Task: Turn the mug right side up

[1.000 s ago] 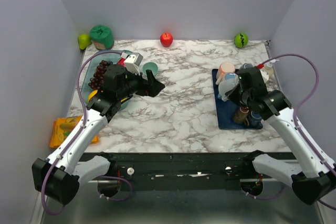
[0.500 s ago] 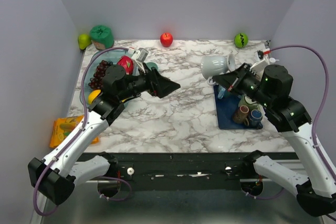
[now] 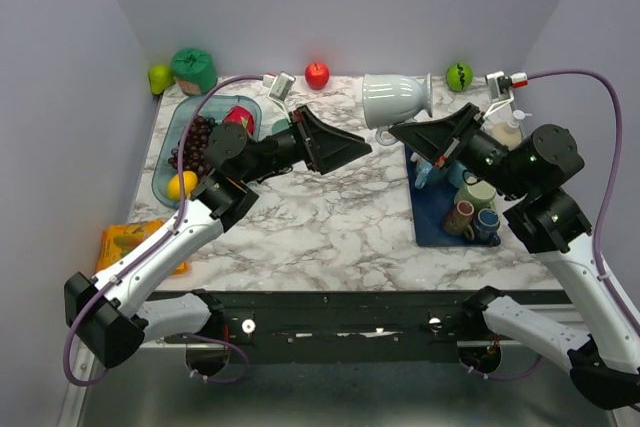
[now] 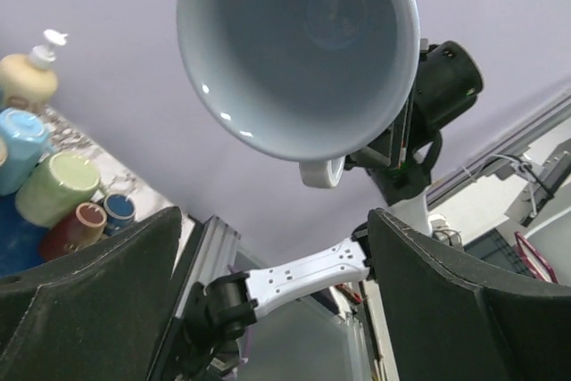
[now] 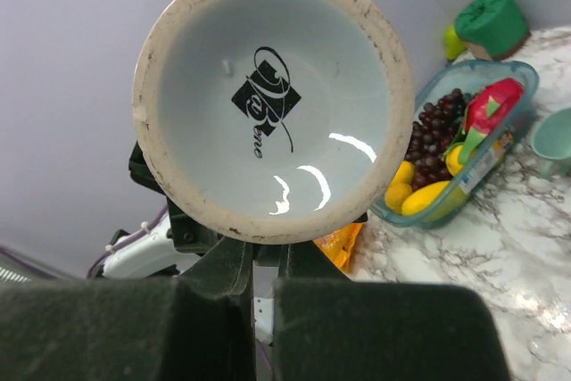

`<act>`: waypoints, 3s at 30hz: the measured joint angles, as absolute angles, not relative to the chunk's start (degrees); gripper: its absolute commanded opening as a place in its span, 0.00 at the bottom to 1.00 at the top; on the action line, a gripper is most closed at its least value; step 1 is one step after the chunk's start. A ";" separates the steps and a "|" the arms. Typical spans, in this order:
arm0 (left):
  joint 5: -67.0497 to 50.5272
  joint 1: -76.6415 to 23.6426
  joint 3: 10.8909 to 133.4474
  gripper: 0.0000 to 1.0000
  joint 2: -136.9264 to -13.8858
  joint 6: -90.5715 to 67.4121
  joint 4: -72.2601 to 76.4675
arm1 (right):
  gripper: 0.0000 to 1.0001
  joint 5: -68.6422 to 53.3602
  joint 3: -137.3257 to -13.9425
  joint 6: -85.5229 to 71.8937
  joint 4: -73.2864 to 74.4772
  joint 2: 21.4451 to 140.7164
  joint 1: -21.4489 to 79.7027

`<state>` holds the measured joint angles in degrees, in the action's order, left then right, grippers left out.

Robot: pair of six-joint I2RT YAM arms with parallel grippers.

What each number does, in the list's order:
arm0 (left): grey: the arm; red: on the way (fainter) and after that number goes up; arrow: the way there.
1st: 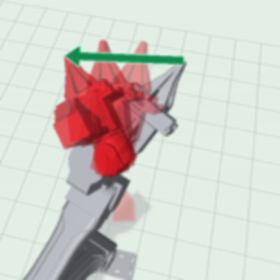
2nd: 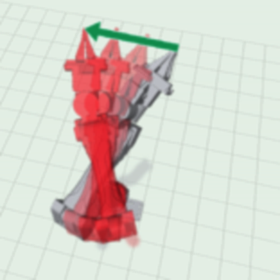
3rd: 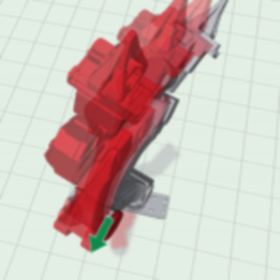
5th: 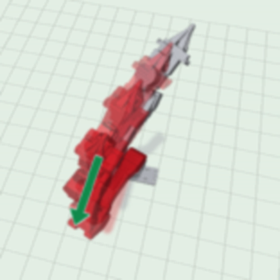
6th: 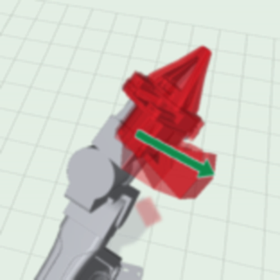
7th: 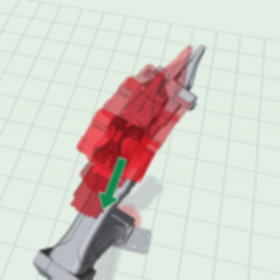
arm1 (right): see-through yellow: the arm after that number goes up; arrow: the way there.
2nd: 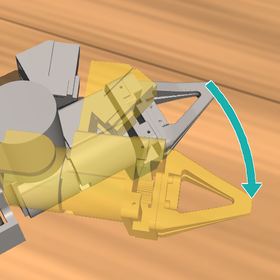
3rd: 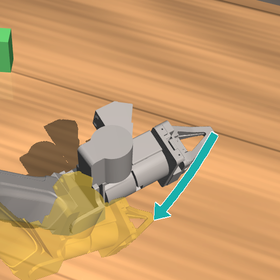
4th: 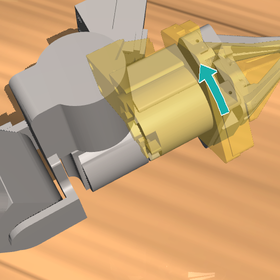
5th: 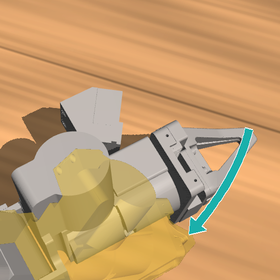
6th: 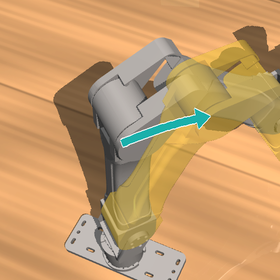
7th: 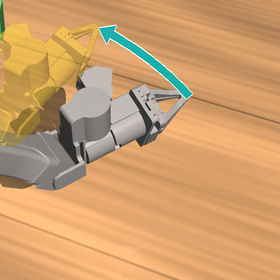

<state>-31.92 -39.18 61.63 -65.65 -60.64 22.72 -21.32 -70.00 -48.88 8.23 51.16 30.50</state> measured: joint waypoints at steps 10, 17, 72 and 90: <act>-27.73 -41.01 64.88 0.63 -67.79 -70.02 25.28 | 0.01 -23.09 -70.00 -49.47 2.81 51.13 31.44; -25.93 -42.92 65.71 0.59 -68.36 -70.11 25.47 | 0.01 -23.00 -70.00 -49.47 2.59 51.13 31.46; -9.65 -46.63 70.28 0.00 -72.07 -55.13 12.60 | 0.57 -12.08 -63.77 -53.87 6.44 50.63 32.73; 11.99 -46.17 79.07 0.00 -76.71 -32.58 -15.57 | 1.00 8.58 -64.82 -51.88 38.68 50.61 32.73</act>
